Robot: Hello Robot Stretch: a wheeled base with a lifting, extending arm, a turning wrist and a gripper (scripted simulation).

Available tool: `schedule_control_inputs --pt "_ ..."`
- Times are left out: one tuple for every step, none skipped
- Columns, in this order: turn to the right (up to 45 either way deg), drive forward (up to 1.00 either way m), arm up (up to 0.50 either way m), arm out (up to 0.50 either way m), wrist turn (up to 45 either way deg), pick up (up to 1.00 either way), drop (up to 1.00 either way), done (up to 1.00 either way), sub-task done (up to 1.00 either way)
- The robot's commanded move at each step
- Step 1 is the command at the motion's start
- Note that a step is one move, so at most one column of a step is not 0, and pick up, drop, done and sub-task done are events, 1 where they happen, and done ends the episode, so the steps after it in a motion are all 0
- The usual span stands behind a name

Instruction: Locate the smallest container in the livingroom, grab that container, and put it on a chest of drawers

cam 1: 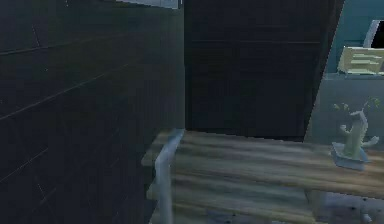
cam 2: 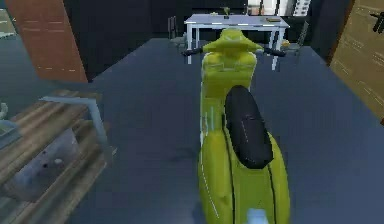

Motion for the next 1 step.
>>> schedule_control_inputs --pt "45.0 0.00 0.00 0.00 0.0 0.00 0.00 0.00 0.00"
